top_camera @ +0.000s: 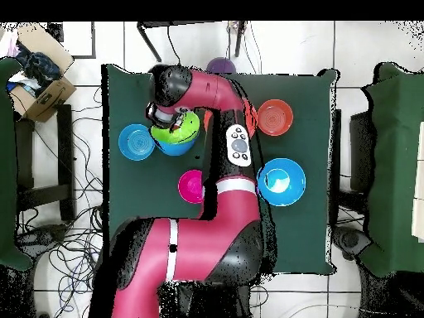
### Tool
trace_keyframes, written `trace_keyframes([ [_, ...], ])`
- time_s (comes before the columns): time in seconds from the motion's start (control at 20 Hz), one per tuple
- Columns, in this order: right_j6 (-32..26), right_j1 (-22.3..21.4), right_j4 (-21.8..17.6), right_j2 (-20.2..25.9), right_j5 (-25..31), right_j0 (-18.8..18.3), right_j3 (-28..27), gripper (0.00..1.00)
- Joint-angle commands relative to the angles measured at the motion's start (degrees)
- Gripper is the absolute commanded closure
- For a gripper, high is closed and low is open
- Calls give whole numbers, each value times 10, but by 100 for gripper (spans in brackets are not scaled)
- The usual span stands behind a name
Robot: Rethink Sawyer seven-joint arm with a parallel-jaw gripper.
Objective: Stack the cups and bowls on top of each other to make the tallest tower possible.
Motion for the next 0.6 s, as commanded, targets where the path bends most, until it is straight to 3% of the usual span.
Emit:
trace_keyframes([
  [0.05,-162,-3,-28,66,-44,-25,118,0],
  [0.35,-163,-12,-27,88,-38,-37,132,0],
  [0.6,-162,-8,-29,105,-5,-42,110,0],
])
